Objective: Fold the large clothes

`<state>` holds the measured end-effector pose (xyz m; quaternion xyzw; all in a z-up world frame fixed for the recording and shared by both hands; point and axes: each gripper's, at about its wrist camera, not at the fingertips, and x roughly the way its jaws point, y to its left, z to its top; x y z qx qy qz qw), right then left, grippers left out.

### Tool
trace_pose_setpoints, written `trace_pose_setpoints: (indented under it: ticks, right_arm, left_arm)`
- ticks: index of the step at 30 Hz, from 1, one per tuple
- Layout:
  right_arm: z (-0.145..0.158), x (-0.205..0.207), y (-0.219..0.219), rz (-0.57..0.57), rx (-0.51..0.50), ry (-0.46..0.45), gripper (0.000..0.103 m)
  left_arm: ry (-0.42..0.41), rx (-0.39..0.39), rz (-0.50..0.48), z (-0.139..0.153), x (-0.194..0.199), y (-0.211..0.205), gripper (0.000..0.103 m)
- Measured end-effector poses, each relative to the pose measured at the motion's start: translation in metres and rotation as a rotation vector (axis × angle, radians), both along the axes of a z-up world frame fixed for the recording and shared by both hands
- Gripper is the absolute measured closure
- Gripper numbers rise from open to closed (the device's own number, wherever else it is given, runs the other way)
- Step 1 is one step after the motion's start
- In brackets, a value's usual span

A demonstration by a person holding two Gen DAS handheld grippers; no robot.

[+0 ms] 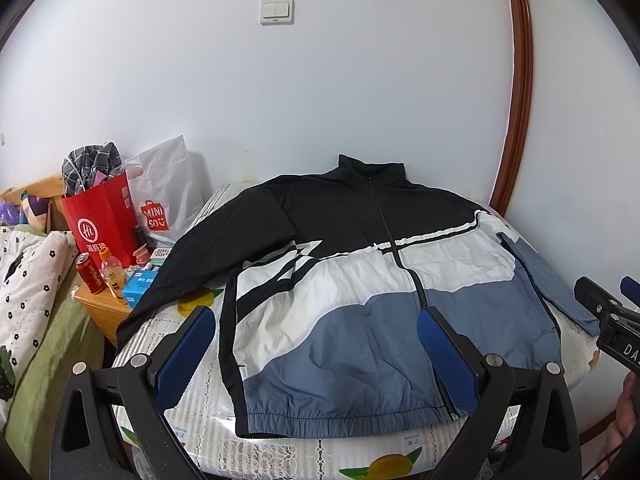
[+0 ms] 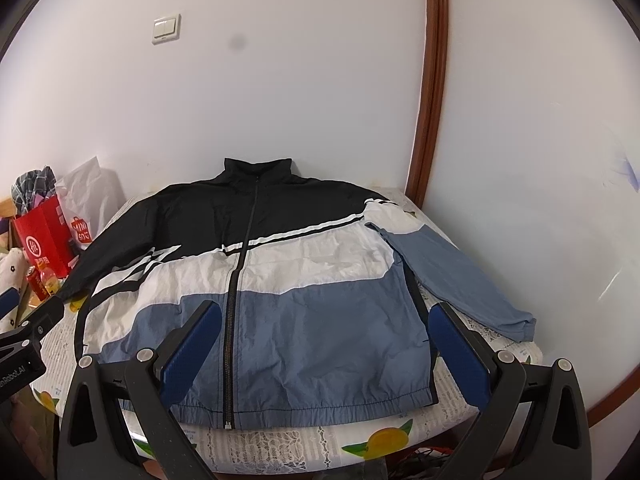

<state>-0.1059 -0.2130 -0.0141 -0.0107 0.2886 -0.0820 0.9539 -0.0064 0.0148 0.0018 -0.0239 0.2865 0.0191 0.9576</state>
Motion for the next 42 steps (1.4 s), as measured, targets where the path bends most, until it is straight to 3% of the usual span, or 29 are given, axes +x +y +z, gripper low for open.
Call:
trace_pose_setpoints:
  ticks: [14, 19, 25, 35, 42]
  right_arm:
    - [-0.006, 0.025, -0.008, -0.001, 0.045, -0.003, 0.001]
    - [-0.021, 0.044, -0.011, -0.013, 0.062, 0.052, 0.001]
    - [-0.043, 0.072, 0.004, 0.022, 0.051, 0.104, 0.002]
    - [-0.084, 0.13, 0.032, 0.124, 0.144, 0.208, 0.019]
    - [-0.099, 0.154, 0.052, 0.139, 0.084, 0.259, 0.023]
  left_arm:
    - [-0.001, -0.032, 0.02, -0.01, 0.023, 0.033, 0.001]
    - [0.071, -0.084, 0.023, -0.03, 0.043, 0.062, 0.001]
    - [0.14, -0.046, 0.106, -0.055, 0.07, 0.103, 0.001]
    - [0.261, -0.033, 0.24, -0.105, 0.11, 0.181, 0.003]
    - [0.316, 0.0, 0.29, -0.127, 0.129, 0.209, 0.003]
